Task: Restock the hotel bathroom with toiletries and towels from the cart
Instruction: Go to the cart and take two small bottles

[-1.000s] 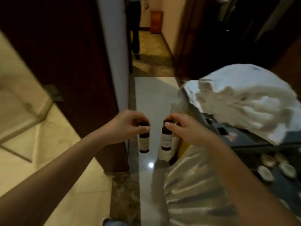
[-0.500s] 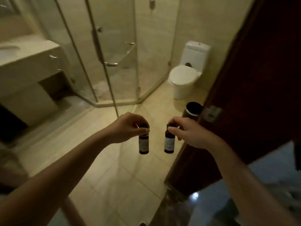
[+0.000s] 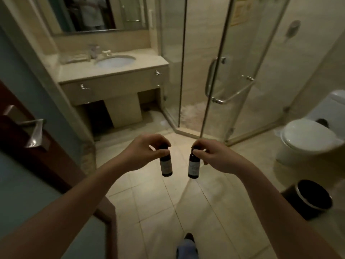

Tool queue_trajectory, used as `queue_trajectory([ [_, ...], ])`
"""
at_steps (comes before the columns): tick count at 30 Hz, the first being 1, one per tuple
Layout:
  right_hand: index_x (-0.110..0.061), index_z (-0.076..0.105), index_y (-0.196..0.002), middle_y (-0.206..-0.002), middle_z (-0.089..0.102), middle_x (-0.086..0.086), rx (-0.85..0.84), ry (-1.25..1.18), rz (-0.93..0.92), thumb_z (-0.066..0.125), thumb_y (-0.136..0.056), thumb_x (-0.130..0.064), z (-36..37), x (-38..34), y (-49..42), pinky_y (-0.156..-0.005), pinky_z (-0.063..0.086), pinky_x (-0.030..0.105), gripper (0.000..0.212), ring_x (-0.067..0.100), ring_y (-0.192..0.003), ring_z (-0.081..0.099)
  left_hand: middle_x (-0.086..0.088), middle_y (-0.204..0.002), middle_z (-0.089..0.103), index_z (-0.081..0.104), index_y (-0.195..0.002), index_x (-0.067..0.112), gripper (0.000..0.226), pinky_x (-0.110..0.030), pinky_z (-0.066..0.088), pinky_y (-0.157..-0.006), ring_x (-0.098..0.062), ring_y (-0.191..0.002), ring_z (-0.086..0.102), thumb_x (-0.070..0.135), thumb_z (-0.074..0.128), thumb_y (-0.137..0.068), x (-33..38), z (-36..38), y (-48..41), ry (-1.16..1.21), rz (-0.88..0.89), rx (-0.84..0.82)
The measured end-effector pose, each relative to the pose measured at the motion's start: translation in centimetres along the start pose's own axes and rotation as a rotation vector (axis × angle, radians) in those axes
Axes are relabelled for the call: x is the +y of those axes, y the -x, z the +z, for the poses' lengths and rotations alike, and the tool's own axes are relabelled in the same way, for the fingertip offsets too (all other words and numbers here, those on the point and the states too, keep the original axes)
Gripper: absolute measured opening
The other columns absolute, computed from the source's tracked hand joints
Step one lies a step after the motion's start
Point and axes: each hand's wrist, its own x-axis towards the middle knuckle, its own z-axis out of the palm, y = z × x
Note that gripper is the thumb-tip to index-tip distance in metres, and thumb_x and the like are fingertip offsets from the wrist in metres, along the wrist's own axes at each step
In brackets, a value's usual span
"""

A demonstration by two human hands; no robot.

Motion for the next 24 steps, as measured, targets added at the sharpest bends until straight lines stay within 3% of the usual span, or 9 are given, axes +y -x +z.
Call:
queue_trajectory([
  [6,-0.021,0.054,-0.099,-0.090,0.055,-0.010,-0.053,0.033,-0.085,0.048,-0.096,-0.026,-4.3,1.3,-12.0,-0.069,0.048,0.030,0.008,0.012,-0.074,0.054,0.007,-0.094,0.061,0.059,-0.096,0.026,0.013,-0.029,0.053,-0.079,-0.010,-0.089,0.061,0.022,0.063,-0.085,-3.6,-3.1,-9.9,-0.066,-0.139,0.073],
  [18,-0.019,0.055,-0.098,-0.089,0.056,-0.003,-0.038,0.009,-0.152,0.048,-0.096,-0.022,-13.4,2.7,-32.8,-0.060,0.039,0.016,0.008,0.006,-0.072,0.052,0.009,-0.093,0.061,0.062,-0.102,0.018,0.016,-0.023,0.051,-0.080,-0.007,-0.090,0.060,0.020,0.062,-0.086,-8.5,-9.4,-29.1,-0.029,-0.102,0.157],
  [21,-0.020,0.056,-0.100,-0.091,0.058,-0.006,-0.023,0.071,-0.140,0.048,-0.096,-0.025,-14.2,3.4,-37.6,-0.065,0.041,0.017,0.010,0.003,-0.075,0.052,0.011,-0.093,0.062,0.063,-0.099,0.021,0.013,-0.020,0.050,-0.078,-0.004,-0.089,0.060,0.021,0.063,-0.086,-11.3,-11.4,-33.7,-0.012,-0.082,0.135],
  [24,-0.014,0.059,-0.107,-0.098,0.061,-0.001,0.022,0.134,-0.104,0.048,-0.096,-0.027,-15.0,3.6,-42.9,-0.073,0.049,0.028,0.020,0.009,-0.078,0.055,0.010,-0.092,0.064,0.065,-0.097,0.021,0.012,-0.017,0.049,-0.077,-0.003,-0.088,0.061,0.020,0.064,-0.085,-14.5,-14.2,-38.8,0.013,-0.046,0.129],
])
